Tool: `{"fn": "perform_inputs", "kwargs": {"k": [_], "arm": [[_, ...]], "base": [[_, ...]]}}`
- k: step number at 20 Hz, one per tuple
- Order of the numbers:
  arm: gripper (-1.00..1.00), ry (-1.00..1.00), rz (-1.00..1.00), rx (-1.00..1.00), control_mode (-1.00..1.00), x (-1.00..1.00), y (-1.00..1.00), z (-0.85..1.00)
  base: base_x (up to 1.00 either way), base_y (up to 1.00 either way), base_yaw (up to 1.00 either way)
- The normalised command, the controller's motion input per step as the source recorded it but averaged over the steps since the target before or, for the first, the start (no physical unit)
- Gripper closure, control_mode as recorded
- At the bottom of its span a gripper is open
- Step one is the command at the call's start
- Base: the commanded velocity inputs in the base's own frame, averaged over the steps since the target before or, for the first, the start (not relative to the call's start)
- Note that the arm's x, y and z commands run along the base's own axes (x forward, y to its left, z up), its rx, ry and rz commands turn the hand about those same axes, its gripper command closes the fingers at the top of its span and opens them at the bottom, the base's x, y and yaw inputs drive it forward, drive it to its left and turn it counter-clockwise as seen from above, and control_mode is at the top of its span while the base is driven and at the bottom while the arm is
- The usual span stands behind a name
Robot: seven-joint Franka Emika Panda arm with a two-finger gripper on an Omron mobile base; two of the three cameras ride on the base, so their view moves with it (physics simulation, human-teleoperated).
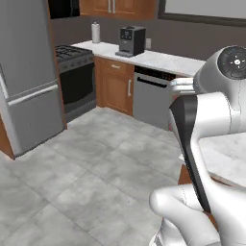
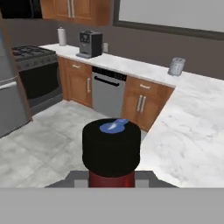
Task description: Move the condiment bottle and mayonnaise from the cabinet to the dining counter.
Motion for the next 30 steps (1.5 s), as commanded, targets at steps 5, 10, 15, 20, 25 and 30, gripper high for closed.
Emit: {"fn": "perform_inputs", "kwargs": {"k": [5,10,15,20,25,30], "arm": [[1.0,0.0,0.0,0.0,1.0,0.0,0.0,0.0],[1.0,0.0,0.0,0.0,1.0,0.0,0.0,0.0],[1.0,0.0,0.0,0.0,1.0,0.0,0.0,0.0],[1.0,0.0,0.0,0.0,1.0,0.0,0.0,0.0],[1.0,0.0,0.0,0.0,1.0,0.0,0.0,0.0],[1.0,0.0,0.0,0.0,1.0,0.0,0.0,0.0]], "base": [[0.0,-0.37,-0.51],[0.0,-0.39,-0.49],[0.08,-0.33,-0.4],[0.29,-0.35,-0.32],[0.66,-0.15,-0.29],[0.47,-0.08,-0.24]]}}
